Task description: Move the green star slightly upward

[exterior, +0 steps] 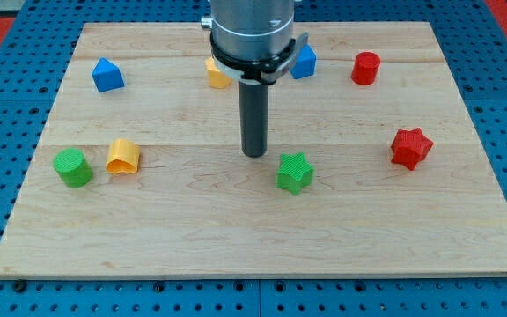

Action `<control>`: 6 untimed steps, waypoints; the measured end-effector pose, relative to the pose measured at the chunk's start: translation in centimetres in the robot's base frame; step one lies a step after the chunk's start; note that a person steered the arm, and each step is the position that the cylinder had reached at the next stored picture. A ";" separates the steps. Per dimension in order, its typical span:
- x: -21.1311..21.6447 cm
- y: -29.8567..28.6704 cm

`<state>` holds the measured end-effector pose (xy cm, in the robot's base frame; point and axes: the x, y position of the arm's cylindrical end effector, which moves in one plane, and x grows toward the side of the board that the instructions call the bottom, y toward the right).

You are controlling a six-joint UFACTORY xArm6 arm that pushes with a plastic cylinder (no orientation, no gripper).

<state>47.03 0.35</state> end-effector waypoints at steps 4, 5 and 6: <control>1.5 0.8; -0.1 2.5; 0.0 2.6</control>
<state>47.00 2.93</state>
